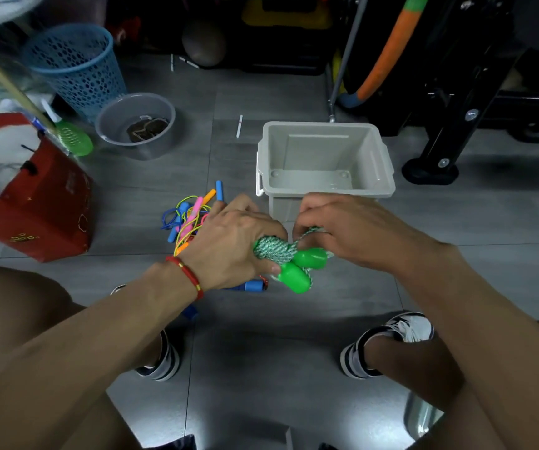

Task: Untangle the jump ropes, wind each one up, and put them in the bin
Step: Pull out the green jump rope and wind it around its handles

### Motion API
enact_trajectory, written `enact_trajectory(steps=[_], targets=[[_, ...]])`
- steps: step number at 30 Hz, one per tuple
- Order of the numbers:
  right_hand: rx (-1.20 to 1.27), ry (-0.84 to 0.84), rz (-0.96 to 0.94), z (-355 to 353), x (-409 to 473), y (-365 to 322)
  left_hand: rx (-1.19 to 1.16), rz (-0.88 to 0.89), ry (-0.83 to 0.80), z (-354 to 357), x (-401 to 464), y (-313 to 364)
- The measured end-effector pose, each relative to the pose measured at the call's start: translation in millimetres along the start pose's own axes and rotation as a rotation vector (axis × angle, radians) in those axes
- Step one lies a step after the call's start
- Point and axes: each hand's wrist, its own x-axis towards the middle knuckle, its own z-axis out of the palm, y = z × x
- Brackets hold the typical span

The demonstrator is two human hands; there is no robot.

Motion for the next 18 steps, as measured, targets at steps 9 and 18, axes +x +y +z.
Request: enact_trajectory(steps=[9,18], targets=[[1.068,0.01,0.067,18,-5,30,-0.802,-0.039,-0.006,-16,-5,10],[1.151,0.227,0.296,68,5,-27,-1.205,-0.628,0.404,1,10,-1]])
